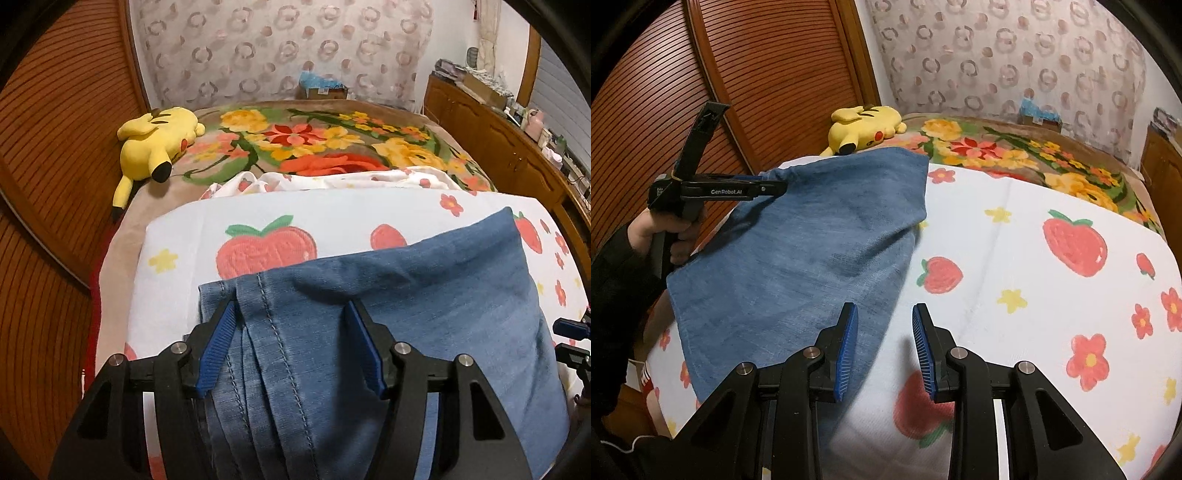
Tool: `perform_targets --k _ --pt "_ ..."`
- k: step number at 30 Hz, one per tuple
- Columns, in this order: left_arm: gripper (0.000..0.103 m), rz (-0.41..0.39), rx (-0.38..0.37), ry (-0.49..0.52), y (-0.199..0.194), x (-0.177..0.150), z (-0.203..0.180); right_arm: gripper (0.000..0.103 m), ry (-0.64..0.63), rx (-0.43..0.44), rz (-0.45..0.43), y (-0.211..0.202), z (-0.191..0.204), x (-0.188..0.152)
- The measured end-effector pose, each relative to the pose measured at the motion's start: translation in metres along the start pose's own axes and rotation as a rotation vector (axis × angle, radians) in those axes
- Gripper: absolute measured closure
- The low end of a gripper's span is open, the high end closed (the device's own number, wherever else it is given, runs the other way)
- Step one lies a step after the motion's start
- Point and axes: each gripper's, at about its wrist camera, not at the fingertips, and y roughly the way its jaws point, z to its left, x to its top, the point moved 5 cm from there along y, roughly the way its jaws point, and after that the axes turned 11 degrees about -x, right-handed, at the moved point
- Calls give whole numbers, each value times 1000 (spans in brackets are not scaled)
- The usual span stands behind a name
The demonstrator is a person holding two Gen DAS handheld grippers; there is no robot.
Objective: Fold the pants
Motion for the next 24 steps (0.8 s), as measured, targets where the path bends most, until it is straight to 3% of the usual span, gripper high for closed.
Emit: perform_targets --k 7,13,19,24 --pt "40 -32 12 13 -13 -2 -7 71 -2 2 2 1 3 1" --pt "39 -83 -22 44 -40 -5 -28 71 6 1 11 0 7 -1" --pt "23 -130 -67 59 -65 -16 -49 69 6 9 6 -8 14 -6" --pt "21 -143 -99 67 -77 -31 -63 66 14 14 5 -13 17 -13"
